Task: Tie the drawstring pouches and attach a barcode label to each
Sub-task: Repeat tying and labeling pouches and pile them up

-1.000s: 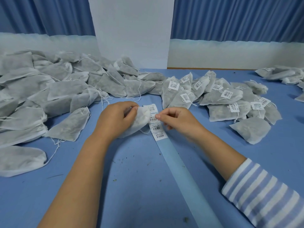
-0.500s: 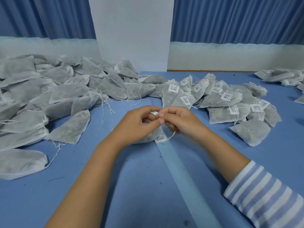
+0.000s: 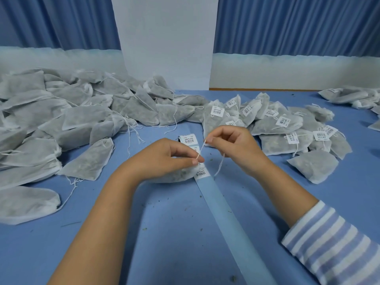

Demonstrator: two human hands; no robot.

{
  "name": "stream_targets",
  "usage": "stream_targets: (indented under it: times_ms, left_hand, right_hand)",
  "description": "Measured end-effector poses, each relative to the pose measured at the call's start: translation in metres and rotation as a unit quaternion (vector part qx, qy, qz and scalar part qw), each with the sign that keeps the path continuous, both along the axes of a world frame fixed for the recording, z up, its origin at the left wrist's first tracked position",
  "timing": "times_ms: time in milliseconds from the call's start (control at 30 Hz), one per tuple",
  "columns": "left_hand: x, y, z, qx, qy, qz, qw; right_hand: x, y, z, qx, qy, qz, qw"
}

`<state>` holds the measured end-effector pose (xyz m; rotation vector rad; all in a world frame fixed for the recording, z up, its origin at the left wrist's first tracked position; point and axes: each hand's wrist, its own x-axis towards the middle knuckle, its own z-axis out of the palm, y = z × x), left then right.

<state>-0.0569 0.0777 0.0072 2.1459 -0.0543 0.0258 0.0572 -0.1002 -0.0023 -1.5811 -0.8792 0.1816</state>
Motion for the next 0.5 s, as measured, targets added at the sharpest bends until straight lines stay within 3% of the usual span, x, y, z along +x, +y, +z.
stream_targets:
  times_ms: [133,267,367,500]
  left_hand:
    - [-0.001,-0.006,-0.001,-0.105,-0.036,-0.003,0.994]
    - [0.004,-0.009,-0.001,-0.241,-0.096,0.077,0.963]
    - [0.007,-0.007,-0.001,-0.217,-0.096,0.136,0.962]
    - [0.004,-0.007,0.000,-0.107,-0.120,0.190,0.969]
  right_hand:
    - [-0.001,0.006,-0.005,0.019,-0.026,-0.023,0.999]
    - [-0.002,0.008,-0.014,0.008,-0.090,-0.053,0.995]
    - [-0.005,0.010,-0.018,-0.045,-0.181,-0.056,0.981]
    - [-0.008,0.010,-0.015,-0.066,-0.271,-0.070,0.958]
